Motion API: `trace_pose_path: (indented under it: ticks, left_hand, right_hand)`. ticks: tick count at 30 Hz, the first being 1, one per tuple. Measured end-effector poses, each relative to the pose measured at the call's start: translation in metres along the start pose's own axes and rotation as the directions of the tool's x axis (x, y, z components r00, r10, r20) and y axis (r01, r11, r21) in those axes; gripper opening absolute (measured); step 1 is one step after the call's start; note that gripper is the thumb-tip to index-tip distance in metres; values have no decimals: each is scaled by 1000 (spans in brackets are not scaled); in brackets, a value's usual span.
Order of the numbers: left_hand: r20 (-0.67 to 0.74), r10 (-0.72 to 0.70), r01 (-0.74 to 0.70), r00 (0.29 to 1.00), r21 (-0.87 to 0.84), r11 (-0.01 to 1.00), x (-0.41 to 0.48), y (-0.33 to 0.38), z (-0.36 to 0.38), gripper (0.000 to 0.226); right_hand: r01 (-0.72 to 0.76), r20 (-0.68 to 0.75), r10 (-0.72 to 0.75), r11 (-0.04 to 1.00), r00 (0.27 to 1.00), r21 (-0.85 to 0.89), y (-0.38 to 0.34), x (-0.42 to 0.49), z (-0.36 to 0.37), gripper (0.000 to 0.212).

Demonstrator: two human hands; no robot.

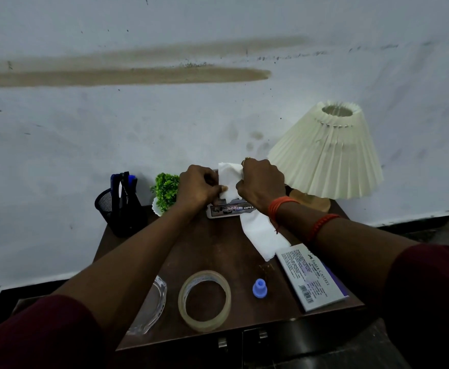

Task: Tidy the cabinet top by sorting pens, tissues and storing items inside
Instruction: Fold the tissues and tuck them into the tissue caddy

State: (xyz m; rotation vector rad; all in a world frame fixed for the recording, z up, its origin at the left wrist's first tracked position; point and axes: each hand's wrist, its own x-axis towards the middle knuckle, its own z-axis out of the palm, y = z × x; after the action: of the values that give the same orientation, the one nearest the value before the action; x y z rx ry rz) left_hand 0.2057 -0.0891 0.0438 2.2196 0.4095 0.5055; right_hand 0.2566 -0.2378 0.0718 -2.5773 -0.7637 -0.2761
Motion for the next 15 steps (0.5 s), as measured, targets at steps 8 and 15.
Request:
trace_pose_path:
  ticks: [8, 15]
  left_hand:
    - [-45, 63, -57, 997, 126, 990, 5, -5, -2, 16]
    - [-31, 14, -10, 999, 107, 994, 2, -2, -2, 34]
  right_hand:
    - [51, -57, -54, 997, 997, -50, 0, 5, 5, 15]
    - [39, 21, -37, 994, 999, -105, -3, 3, 2, 27]
